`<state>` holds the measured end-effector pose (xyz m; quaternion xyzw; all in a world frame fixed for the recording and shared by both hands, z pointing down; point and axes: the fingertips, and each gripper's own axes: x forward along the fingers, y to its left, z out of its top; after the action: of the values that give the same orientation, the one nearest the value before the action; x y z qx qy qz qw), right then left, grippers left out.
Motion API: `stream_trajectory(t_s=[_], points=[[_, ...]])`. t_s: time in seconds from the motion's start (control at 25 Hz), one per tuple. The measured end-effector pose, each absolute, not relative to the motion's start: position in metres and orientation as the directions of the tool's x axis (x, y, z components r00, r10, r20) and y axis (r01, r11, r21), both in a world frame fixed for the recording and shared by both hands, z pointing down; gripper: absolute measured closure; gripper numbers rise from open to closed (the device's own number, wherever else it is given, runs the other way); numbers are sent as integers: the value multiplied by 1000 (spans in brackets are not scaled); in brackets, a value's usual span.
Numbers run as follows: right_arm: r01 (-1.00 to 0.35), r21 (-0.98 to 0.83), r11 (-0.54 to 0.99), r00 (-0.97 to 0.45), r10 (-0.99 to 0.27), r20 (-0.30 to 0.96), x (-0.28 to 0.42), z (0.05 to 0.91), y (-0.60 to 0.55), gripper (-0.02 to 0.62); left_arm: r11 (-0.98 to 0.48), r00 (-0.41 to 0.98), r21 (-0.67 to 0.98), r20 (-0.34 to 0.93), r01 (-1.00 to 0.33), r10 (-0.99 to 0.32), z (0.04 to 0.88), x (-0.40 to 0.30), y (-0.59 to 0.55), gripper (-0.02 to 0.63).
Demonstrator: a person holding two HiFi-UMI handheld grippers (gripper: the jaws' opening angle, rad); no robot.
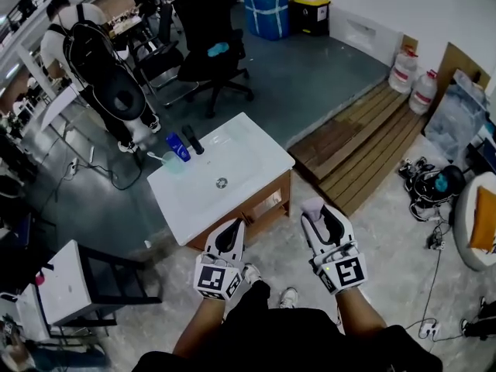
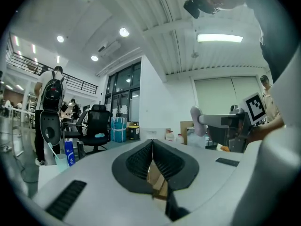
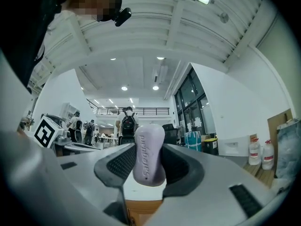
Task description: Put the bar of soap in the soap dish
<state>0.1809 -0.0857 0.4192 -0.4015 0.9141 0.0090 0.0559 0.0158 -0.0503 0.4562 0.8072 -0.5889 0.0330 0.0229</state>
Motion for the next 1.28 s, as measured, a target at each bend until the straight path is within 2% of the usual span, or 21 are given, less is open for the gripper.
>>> stream_trajectory(t_s=[0.88, 1.28], points=[[-683, 9, 730, -726, -677, -121, 60, 407, -199, 413, -227, 228, 15, 63, -974, -972, 457, -93, -148, 584], [-670, 120, 732, -741, -667, -71, -19, 401, -246, 413, -165, 166, 30, 60, -986, -984, 473, -176, -182, 584]])
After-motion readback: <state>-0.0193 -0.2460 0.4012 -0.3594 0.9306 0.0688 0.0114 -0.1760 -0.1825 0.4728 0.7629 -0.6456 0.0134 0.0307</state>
